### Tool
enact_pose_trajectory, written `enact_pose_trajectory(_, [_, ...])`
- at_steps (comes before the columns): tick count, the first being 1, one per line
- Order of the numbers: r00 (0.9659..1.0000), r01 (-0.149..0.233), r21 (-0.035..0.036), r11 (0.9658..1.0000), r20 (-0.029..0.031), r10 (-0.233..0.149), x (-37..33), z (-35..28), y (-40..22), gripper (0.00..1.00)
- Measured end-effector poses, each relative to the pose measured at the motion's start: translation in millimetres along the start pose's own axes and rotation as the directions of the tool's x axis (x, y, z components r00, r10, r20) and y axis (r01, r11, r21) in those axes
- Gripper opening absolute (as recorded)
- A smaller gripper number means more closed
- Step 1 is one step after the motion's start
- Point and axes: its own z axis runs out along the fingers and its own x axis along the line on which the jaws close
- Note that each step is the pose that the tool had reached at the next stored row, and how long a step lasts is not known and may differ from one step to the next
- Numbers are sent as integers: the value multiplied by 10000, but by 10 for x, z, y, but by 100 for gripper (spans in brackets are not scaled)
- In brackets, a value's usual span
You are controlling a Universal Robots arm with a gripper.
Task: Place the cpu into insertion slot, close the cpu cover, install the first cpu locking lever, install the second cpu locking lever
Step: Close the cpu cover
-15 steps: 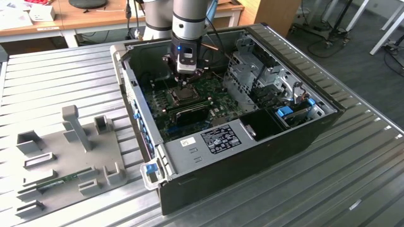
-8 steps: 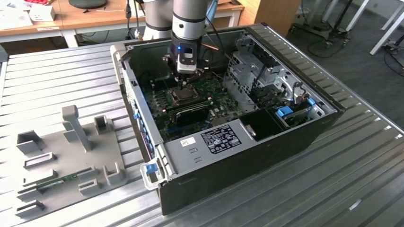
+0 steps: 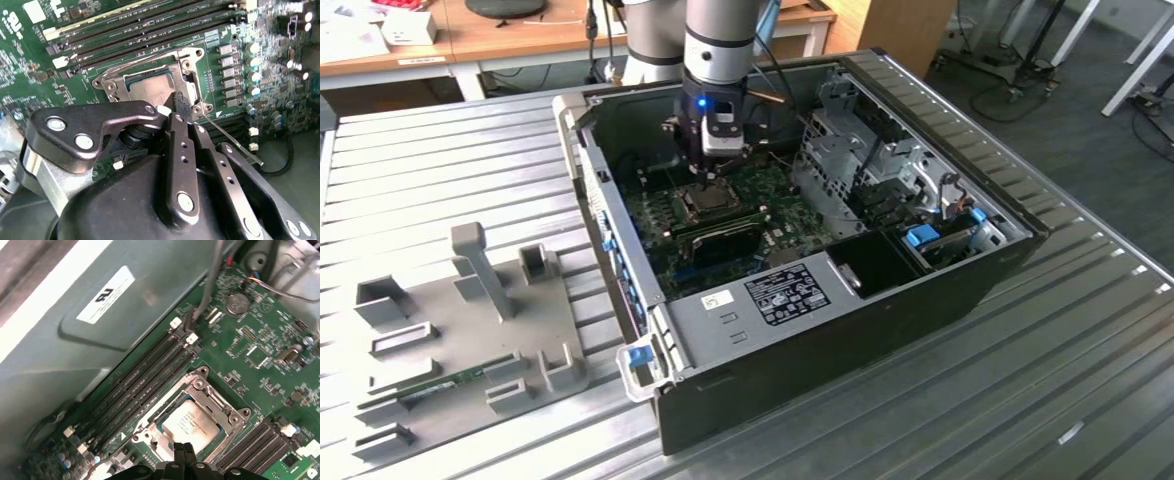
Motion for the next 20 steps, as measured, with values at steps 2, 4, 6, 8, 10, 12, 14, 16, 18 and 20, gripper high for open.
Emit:
enact_pose_trajectory(2, [9994, 346, 13, 9994, 5, -346, 0, 1, 0, 10])
enact_pose_trajectory(4, [9975, 702, 26, 9975, 10, -702, 0, 3, 0, 10])
enact_pose_trajectory(6, [9944, 1060, 41, 9944, 14, -1061, 0, 4, 0, 10])
enact_pose_trajectory(8, [9897, 1429, 55, 9897, 19, -1429, 0, 6, 0, 10])
enact_pose_trajectory(10, [9840, 1780, 70, 9840, 22, -1780, 0, 7, 0, 10])
enact_pose_trajectory(12, [9797, 2003, 79, 9797, 24, -2003, 0, 7, 0, 10])
enact_pose_trajectory(14, [9795, 2015, 80, 9795, 24, -2015, 0, 7, 0, 10])
enact_pose_trajectory(16, [9794, 2018, 80, 9794, 24, -2018, 0, 7, 0, 10])
enact_pose_trajectory(18, [9793, 2023, 80, 9793, 24, -2023, 0, 8, 0, 10])
enact_pose_trajectory(20, [9783, 2069, 81, 9783, 25, -2069, 1, 8, -1, 10])
